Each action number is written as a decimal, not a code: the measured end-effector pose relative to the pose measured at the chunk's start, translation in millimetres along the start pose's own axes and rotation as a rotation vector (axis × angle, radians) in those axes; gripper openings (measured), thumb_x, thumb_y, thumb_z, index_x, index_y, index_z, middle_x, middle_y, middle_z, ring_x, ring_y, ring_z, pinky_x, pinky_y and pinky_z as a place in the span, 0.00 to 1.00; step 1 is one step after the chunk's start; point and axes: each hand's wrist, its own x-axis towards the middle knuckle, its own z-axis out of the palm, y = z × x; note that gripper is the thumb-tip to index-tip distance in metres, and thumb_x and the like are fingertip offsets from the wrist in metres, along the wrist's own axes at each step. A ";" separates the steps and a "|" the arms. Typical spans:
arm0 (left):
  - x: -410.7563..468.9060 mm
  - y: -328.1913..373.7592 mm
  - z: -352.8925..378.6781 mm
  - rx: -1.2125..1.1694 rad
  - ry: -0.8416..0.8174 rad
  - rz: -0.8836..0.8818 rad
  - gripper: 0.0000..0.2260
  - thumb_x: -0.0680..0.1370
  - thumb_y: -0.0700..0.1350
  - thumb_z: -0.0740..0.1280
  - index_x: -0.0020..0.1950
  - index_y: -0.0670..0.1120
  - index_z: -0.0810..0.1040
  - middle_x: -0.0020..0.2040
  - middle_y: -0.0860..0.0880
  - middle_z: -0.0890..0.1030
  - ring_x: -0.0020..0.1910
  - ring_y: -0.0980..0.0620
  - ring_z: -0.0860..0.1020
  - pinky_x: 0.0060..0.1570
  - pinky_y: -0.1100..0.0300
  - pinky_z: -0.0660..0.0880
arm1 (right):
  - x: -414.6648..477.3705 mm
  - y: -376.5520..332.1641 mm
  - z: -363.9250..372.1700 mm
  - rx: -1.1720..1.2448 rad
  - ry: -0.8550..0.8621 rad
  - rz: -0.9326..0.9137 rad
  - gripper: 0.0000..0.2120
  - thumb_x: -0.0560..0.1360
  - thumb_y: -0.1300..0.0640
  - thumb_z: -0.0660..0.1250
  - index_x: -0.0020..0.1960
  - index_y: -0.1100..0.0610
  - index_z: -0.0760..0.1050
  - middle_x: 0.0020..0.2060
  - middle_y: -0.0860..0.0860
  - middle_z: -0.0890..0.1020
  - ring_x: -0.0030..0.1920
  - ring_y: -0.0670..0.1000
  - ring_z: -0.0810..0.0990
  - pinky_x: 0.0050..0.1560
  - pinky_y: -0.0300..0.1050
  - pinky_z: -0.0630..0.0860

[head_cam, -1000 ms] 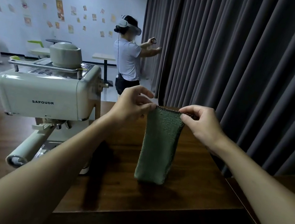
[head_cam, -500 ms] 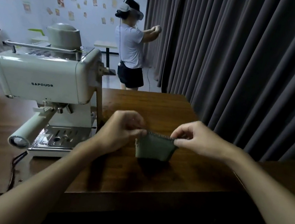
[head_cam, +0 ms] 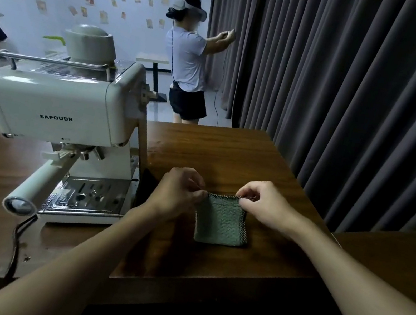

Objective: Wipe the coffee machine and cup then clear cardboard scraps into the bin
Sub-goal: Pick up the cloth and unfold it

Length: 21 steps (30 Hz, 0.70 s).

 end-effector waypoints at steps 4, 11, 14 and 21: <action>22.1 -18.4 6.9 0.062 0.073 -0.056 0.09 0.77 0.41 0.73 0.56 0.43 0.79 0.51 0.46 0.84 0.43 0.52 0.83 0.31 0.66 0.74 | 25.5 8.3 13.3 -0.045 0.147 0.050 0.07 0.75 0.60 0.68 0.53 0.54 0.80 0.48 0.49 0.81 0.52 0.48 0.78 0.54 0.42 0.75; 15.1 -45.5 18.9 0.404 -0.066 0.198 0.14 0.78 0.51 0.71 0.62 0.50 0.80 0.62 0.52 0.78 0.62 0.52 0.75 0.63 0.52 0.74 | 16.3 37.0 32.9 -0.289 0.044 -0.156 0.15 0.76 0.49 0.68 0.62 0.46 0.76 0.59 0.40 0.75 0.63 0.42 0.69 0.65 0.48 0.63; 9.7 -50.6 22.0 0.633 -0.261 0.181 0.21 0.78 0.63 0.64 0.69 0.58 0.76 0.73 0.54 0.71 0.74 0.52 0.65 0.71 0.45 0.65 | 8.9 49.7 39.5 -0.391 -0.127 -0.145 0.24 0.76 0.38 0.63 0.70 0.43 0.68 0.70 0.40 0.67 0.72 0.43 0.60 0.68 0.48 0.55; -0.6 -48.0 20.2 0.805 -0.281 0.195 0.27 0.77 0.69 0.58 0.75 0.61 0.66 0.78 0.58 0.64 0.79 0.52 0.55 0.73 0.45 0.55 | -0.7 50.2 43.2 -0.487 -0.197 -0.117 0.28 0.77 0.35 0.57 0.75 0.42 0.61 0.75 0.41 0.58 0.75 0.44 0.53 0.72 0.54 0.48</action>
